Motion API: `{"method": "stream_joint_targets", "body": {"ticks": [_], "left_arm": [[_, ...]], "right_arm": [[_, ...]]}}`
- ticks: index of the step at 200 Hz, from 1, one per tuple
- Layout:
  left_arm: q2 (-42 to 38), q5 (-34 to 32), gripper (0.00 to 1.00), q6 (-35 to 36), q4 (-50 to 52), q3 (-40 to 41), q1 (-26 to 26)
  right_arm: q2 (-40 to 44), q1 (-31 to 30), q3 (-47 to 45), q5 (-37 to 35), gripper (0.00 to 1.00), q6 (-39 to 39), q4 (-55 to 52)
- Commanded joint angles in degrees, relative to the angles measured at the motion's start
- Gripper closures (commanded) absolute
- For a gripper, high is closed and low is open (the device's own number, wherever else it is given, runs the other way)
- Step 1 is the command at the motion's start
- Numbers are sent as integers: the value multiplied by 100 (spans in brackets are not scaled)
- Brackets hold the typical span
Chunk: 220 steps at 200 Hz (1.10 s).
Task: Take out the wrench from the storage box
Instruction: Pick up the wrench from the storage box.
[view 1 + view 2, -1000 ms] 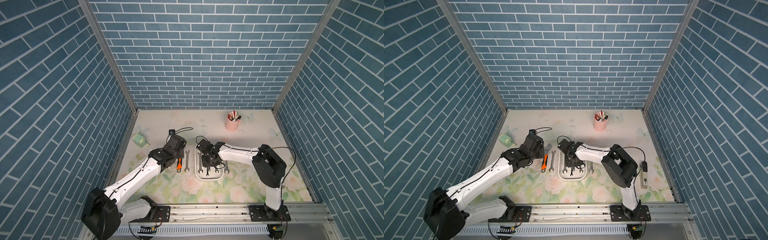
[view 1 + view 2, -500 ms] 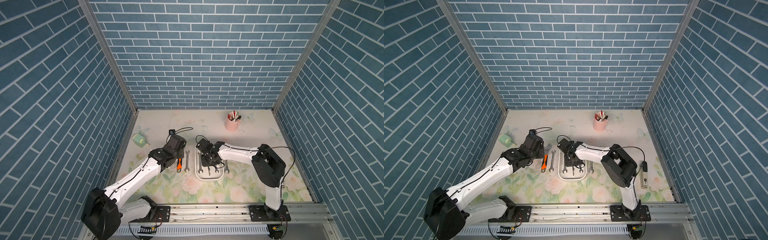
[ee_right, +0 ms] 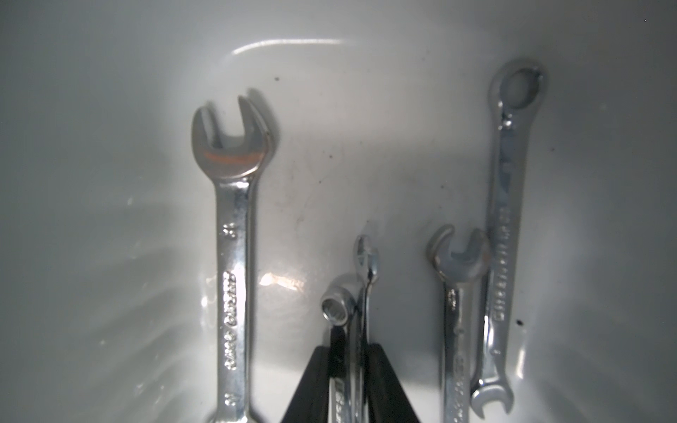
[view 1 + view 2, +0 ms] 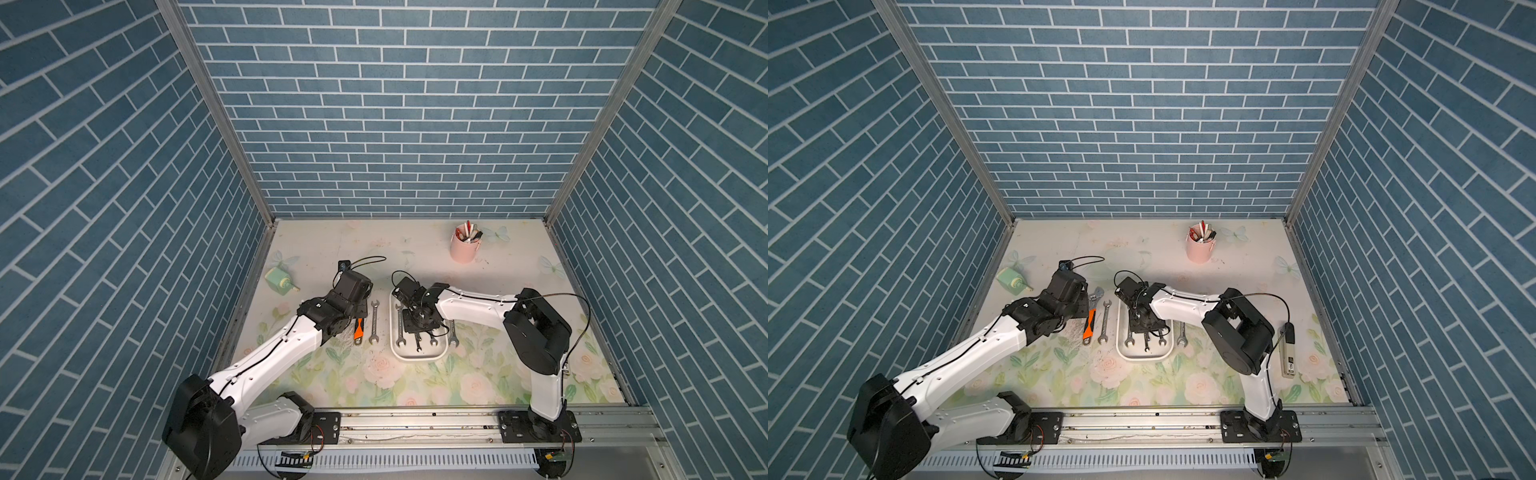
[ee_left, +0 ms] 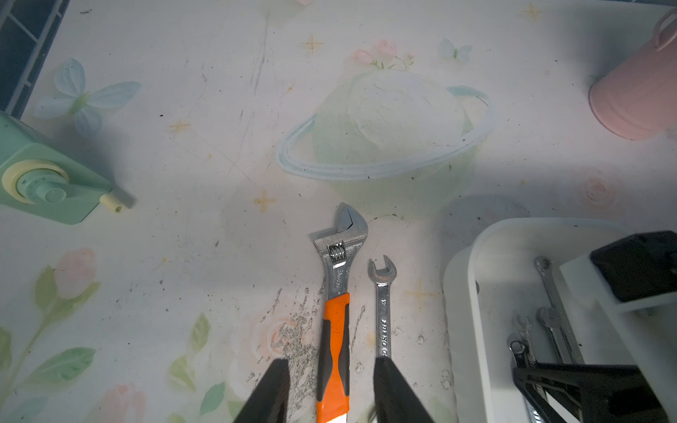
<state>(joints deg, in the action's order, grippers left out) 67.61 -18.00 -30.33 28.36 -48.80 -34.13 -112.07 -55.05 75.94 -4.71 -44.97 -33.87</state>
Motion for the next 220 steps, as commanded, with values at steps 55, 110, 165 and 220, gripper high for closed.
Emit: {"method": "stream_joint_targets", "body": {"ticks": [55, 110, 165, 220], "left_arm": [[26, 43, 57, 7, -75, 115, 35], [32, 68, 57, 7, -59, 124, 31], [11, 91, 57, -1, -65, 141, 31], [16, 143, 57, -35, -98, 186, 38]], "right_arm": [[194, 27, 61, -54, 88, 15, -155], [238, 23, 66, -47, 83, 9, -161], [282, 29, 76, -57, 86, 6, -170], [335, 29, 85, -100, 94, 6, -177]]}}
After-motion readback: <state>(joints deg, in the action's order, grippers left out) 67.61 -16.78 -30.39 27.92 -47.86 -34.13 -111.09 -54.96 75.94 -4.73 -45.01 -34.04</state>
